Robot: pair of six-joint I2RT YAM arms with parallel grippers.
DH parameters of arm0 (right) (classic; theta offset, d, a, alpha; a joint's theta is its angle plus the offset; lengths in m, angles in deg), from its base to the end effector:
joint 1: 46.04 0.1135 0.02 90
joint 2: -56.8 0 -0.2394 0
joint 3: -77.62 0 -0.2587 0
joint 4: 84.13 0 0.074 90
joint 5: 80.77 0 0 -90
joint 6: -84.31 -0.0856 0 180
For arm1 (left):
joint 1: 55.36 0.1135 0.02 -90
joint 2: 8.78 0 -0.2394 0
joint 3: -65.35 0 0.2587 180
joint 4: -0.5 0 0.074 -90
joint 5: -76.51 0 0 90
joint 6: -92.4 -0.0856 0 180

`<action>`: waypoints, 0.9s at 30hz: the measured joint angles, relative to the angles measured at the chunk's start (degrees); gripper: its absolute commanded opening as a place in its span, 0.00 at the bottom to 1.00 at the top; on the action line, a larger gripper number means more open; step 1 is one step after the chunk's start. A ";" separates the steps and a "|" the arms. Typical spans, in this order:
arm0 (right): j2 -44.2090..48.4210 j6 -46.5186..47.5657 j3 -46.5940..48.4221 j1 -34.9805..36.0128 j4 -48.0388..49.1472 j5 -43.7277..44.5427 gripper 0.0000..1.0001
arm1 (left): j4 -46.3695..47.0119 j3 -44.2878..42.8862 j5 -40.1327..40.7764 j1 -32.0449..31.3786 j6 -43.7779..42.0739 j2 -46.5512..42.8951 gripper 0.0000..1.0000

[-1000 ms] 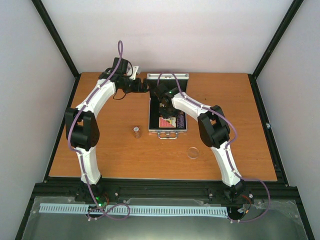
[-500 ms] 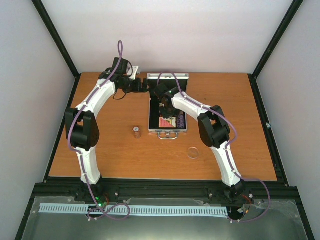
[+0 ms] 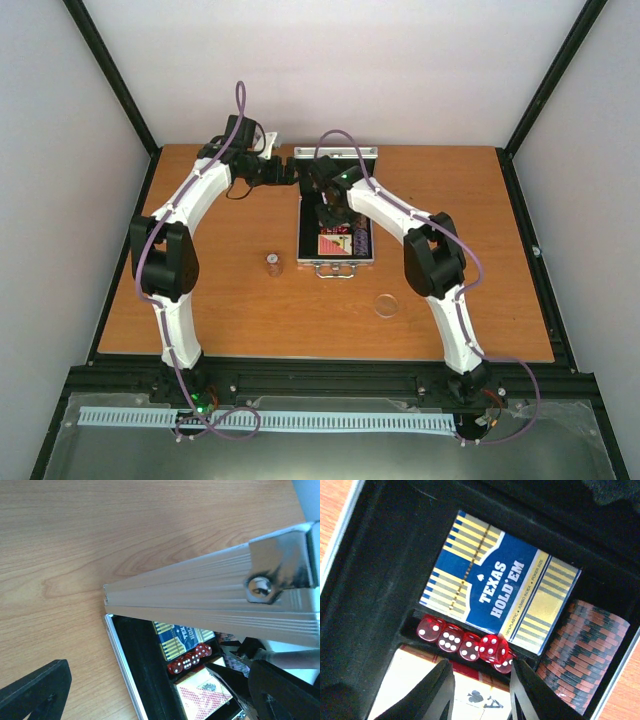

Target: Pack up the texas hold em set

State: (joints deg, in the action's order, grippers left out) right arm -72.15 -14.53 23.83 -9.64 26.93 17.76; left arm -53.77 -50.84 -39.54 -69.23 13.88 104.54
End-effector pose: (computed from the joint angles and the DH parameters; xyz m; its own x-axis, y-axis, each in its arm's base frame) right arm 0.3929 0.2739 0.1367 -0.8394 -0.4301 -0.3322 -0.4254 0.9004 -0.0908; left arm 0.4447 -0.1485 0.2284 -0.8394 0.0231 -0.5431 0.3207 0.8277 -0.4605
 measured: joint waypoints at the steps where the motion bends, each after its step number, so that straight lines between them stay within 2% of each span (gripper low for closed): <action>1: 0.22 0.00 0.26 0.00 0.02 -0.39 0.33 | 0.00 0.00 0.00 0.00 0.00 0.00 1.00; 22: -2.43 -0.39 0.70 0.00 -0.61 1.33 0.33 | 0.00 0.00 0.00 0.00 -0.02 0.00 1.00; 27: -3.43 -0.39 0.61 0.00 -0.68 2.25 0.37 | 0.02 0.00 0.02 0.00 -0.02 0.00 1.00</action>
State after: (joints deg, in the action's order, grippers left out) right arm -75.58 -14.92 24.44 -9.64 26.25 20.01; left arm -53.75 -50.84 -39.51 -69.23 13.86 104.54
